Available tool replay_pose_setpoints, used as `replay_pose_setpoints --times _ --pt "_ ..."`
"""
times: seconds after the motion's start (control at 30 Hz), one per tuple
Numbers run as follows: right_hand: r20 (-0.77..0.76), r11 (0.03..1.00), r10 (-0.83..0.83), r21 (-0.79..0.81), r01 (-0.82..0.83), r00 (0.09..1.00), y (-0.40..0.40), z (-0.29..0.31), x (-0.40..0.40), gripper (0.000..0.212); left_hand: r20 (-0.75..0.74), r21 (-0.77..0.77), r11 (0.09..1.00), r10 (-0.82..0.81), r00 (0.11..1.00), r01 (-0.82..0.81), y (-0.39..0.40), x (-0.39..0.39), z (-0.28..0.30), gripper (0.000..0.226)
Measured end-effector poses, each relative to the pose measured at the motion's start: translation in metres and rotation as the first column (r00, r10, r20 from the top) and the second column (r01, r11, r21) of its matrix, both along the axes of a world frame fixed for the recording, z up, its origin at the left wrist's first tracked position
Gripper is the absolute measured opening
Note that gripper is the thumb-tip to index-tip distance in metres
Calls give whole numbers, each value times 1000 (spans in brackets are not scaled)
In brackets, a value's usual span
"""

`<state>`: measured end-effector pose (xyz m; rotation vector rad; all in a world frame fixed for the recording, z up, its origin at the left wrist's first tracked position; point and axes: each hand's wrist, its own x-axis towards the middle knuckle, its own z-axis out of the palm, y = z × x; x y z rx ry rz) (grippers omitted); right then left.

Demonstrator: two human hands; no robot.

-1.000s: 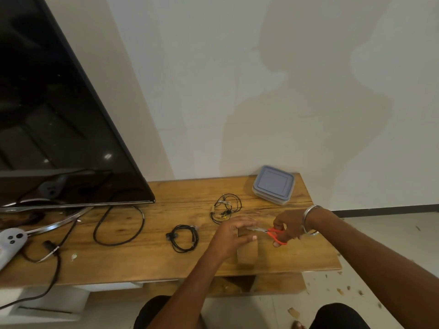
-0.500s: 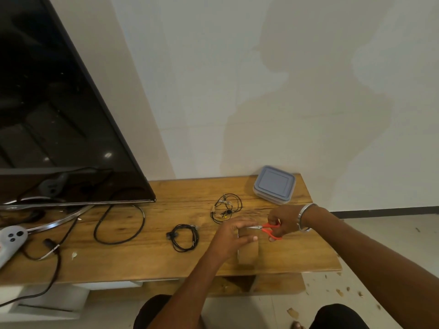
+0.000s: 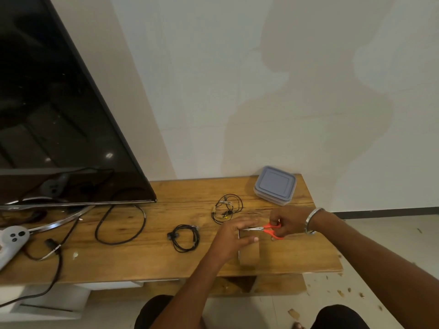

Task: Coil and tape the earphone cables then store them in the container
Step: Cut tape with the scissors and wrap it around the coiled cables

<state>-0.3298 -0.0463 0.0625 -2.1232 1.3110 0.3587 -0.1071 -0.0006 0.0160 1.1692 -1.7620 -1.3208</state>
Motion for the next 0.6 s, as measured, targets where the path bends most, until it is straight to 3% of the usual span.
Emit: replay_pose_setpoints --times 0.17,0.27,0.33,0.4,0.47,0.53,0.6 --pt "154 999 -44 -12 47 987 5 -12 -6 29 23 2 1000 9 1000 -9 0 0 -2 48" --pt "329 993 -118 52 107 937 11 -19 -9 22 56 -1 1000 20 998 -20 -2 0 -1 54" --pt "367 982 -184 24 189 912 13 -20 -14 16 65 -6 1000 29 997 -29 -3 0 0 55" --pt "276 960 -257 -37 277 926 15 -24 -24 14 55 4 999 41 998 -41 -2 -2 2 57" --pt "54 928 -344 -130 348 937 19 -32 -36 25 39 22 998 50 998 -51 -1 -1 3 60" --pt "-208 890 -450 -192 414 869 22 -43 -45 35 28 39 997 61 998 -63 0 -2 3 63" --pt "-338 850 -526 -223 477 780 24 -51 -46 42 15 60 996 72 997 -72 1 -3 3 66"
